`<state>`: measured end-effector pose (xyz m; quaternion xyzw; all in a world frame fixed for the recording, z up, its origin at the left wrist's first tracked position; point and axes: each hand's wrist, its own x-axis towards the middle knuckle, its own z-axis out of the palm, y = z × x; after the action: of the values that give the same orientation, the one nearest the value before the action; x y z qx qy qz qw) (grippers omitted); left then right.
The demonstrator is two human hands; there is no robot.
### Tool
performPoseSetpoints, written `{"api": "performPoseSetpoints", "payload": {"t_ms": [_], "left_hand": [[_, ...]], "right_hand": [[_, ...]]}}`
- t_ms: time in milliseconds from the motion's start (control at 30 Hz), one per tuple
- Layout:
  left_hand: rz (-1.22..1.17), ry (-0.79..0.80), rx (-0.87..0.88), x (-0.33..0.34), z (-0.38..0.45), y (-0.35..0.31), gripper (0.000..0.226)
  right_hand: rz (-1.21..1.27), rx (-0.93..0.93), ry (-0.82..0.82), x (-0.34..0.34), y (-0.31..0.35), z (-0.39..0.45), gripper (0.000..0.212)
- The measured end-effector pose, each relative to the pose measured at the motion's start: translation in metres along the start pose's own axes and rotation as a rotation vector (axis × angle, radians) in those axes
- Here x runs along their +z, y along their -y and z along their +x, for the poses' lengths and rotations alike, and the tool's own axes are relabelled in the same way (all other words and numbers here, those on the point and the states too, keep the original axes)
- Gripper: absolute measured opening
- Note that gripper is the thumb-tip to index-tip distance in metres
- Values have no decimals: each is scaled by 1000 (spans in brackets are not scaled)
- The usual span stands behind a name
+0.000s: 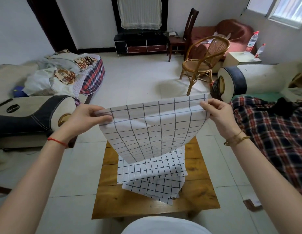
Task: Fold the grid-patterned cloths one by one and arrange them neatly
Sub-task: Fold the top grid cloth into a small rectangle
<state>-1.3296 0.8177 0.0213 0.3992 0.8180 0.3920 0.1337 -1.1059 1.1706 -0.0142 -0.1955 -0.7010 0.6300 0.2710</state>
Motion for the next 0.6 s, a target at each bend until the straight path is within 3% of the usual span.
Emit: {"api": "performPoseSetpoints", "payload": {"t_ms": [367,600], "left_hand": [[-229,-15,-55,-7,0,1,18],[-223,-57,-150,6,49,46,8]], "right_hand": [[11,59,86,-10,-19,5,23],[-85,160,18,17,-47,44,4]]}}
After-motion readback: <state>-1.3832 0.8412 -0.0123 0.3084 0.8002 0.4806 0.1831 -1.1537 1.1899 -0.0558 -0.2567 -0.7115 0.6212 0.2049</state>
